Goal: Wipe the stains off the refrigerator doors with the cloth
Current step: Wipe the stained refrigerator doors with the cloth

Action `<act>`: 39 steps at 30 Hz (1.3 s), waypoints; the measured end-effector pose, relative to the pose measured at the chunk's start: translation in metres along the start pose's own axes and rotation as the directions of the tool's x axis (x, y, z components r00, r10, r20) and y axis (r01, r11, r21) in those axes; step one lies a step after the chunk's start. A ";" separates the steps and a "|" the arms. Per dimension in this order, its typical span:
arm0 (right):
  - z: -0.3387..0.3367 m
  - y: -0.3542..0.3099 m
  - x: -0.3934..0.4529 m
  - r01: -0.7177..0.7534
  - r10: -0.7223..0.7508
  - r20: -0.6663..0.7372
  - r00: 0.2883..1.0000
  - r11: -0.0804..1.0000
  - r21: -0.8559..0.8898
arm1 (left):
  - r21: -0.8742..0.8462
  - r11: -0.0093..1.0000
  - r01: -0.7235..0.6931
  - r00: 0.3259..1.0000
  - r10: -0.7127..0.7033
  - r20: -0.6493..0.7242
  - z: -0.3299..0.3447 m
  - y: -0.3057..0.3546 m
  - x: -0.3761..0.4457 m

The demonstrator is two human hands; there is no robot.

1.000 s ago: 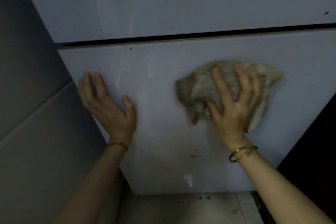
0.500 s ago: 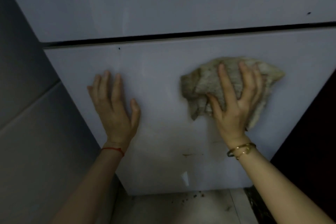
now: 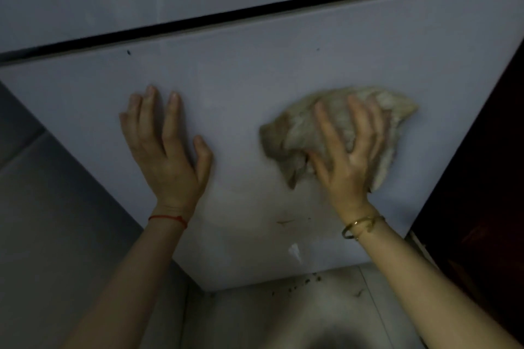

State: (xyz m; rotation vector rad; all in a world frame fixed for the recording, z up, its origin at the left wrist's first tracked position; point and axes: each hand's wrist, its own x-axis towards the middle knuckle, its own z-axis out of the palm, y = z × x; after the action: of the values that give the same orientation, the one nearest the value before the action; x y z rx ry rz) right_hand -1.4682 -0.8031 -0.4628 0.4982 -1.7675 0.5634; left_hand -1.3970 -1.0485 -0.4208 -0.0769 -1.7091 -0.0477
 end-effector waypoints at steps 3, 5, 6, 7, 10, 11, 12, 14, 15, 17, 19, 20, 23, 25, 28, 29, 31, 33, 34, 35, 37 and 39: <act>-0.003 -0.004 -0.046 0.209 -0.197 0.153 0.968 0.976 -0.068 | 0.001 1.000 -0.004 1.000 0.004 0.006 -0.001 0.001 0.000; -0.010 0.002 -0.061 0.137 -0.122 0.198 0.973 0.989 -0.063 | 0.006 1.000 -0.002 1.000 0.002 0.007 -0.002 0.001 -0.001; -0.013 0.006 -0.059 0.042 -0.035 0.194 0.980 0.998 -0.035 | 0.004 1.000 0.003 1.000 -0.003 0.006 -0.002 0.000 -0.001; -0.015 0.011 -0.052 -0.050 0.049 0.168 0.985 0.999 0.003 | 0.003 1.000 0.010 1.000 -0.010 0.003 -0.001 0.000 -0.002; -0.013 0.019 -0.005 -0.192 0.193 -0.008 0.981 0.978 0.083 | -0.003 1.000 0.028 1.000 -0.028 0.001 0.000 0.000 -0.003; -0.011 0.014 0.008 -0.186 0.191 -0.047 0.981 0.978 0.091 | -0.003 1.000 0.029 1.000 -0.029 0.001 0.000 0.000 -0.004; -0.008 0.007 0.017 -0.164 0.169 -0.053 0.984 0.982 0.089 | -0.004 1.000 0.025 1.000 -0.025 -0.001 0.000 -0.001 -0.004; -0.005 -0.011 0.017 -0.097 0.097 0.001 0.995 0.992 0.085 | -0.005 1.000 0.019 1.000 -0.019 -0.004 0.001 -0.002 -0.003; -0.004 -0.017 0.010 -0.068 0.065 0.033 0.997 0.994 0.090 | -0.006 1.000 0.019 1.000 -0.019 -0.005 0.001 -0.002 -0.003; -0.008 -0.015 -0.005 -0.043 0.034 0.079 0.996 0.993 0.111 | -0.006 1.000 0.024 1.000 -0.024 -0.009 0.000 -0.002 -0.004; -0.015 -0.006 -0.005 -0.108 0.097 0.081 0.992 0.985 0.134 | 0.003 1.000 0.022 1.000 -0.022 -0.015 0.000 -0.002 -0.004; -0.019 -0.001 0.001 -0.175 0.169 0.053 0.984 0.974 0.141 | 0.006 1.000 0.019 1.000 -0.019 -0.015 0.000 -0.002 -0.005; -0.016 0.005 0.028 -0.342 0.361 -0.110 0.926 0.926 0.162 | 0.014 1.000 0.015 1.000 -0.014 -0.019 -0.001 -0.003 -0.004; -0.010 0.002 0.035 -0.329 0.352 -0.144 0.925 0.931 0.159 | 0.007 1.000 0.016 1.000 -0.015 -0.017 0.000 -0.003 -0.004; -0.004 -0.008 0.003 -0.144 0.143 0.013 0.990 0.988 0.052 | 0.005 1.000 0.021 1.000 -0.021 -0.010 0.001 -0.003 -0.004; -0.004 -0.010 -0.016 -0.049 0.047 0.100 0.994 0.999 0.017 | 0.009 1.000 0.020 1.000 -0.020 -0.006 0.001 -0.003 -0.004; -0.006 -0.004 -0.050 0.120 -0.107 0.217 0.970 0.992 -0.046 | 0.008 1.000 0.021 1.000 -0.021 -0.009 0.001 -0.004 -0.004; -0.011 0.009 -0.066 0.116 -0.099 0.237 0.966 0.991 -0.060 | 0.005 1.000 0.022 1.000 -0.022 -0.015 0.001 -0.003 -0.004; -0.013 0.015 -0.067 0.059 -0.048 0.223 0.974 0.997 -0.041 | 0.008 1.000 0.022 1.000 -0.022 -0.018 0.001 -0.002 -0.004; -0.014 0.019 -0.062 -0.007 0.009 0.198 0.980 1.000 -0.011 | 0.011 1.000 0.022 1.000 -0.021 -0.022 0.001 -0.001 -0.004; -0.010 0.019 -0.039 -0.125 0.119 0.095 0.988 0.991 0.054 | 0.010 1.000 0.020 0.999 -0.020 -0.026 0.001 -0.001 -0.004; -0.002 0.009 -0.013 -0.161 0.163 -0.011 0.987 0.983 0.087 | 0.007 1.000 0.020 1.000 -0.019 -0.023 0.000 -0.001 -0.004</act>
State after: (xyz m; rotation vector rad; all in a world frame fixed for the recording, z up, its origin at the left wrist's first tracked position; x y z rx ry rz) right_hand -1.4686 -0.7941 -0.4756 0.4090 -1.7818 0.7585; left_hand -1.3969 -1.0497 -0.4245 -0.0541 -1.6866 -0.0566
